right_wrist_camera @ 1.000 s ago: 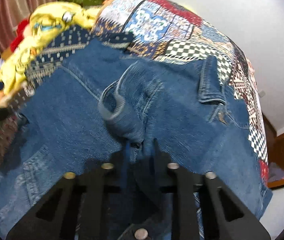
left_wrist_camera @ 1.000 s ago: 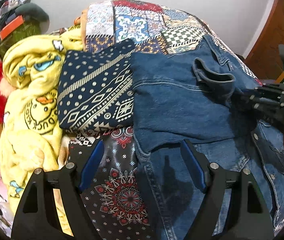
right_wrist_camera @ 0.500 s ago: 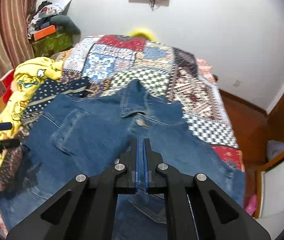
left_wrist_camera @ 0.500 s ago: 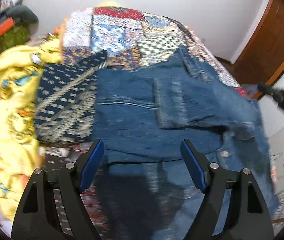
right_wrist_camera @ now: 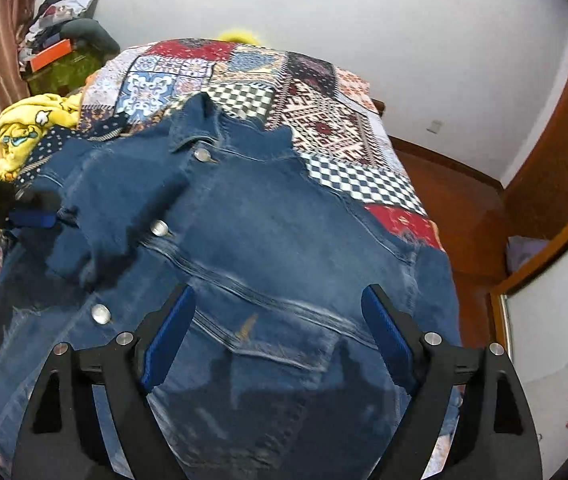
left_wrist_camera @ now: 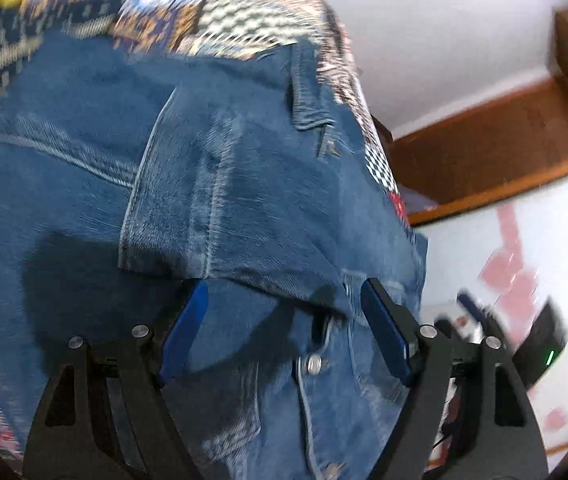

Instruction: Fold large clothes

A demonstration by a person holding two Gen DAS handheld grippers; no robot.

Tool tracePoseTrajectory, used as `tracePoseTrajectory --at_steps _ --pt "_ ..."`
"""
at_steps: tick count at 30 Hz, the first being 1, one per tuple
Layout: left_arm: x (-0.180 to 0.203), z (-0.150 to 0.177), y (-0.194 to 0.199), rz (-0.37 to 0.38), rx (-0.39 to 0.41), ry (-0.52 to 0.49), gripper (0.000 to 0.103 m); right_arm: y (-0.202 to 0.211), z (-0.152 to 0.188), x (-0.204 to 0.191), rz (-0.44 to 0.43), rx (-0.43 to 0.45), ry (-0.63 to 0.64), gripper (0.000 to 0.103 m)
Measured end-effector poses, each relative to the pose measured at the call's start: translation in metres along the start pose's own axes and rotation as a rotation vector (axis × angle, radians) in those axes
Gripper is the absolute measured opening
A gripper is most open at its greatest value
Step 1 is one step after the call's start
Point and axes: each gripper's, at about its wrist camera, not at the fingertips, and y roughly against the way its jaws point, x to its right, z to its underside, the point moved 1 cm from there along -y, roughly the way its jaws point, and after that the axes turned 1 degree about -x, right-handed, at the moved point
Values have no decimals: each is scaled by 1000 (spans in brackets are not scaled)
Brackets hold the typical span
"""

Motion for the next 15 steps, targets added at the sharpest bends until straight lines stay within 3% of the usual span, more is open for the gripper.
tracePoseTrajectory --at_steps 1,4,5,8,13,15 --pt "-7 -3 -6 17 -2 42 78 2 3 4 8 2 -2 83" --pt "-20 -12 -15 55 28 119 57 8 12 18 32 12 -18 83" --pt "-20 -15 -15 21 53 110 43 10 16 23 32 14 -26 83" --pt "-7 -21 -20 -123 95 24 21 11 26 35 30 3 -62 83" --pt "36 -17 -16 -250 171 -148 13 8 40 56 30 -22 -136 83" --pt "66 -17 -12 -252 212 -225 12 8 46 65 25 -30 -173 83"
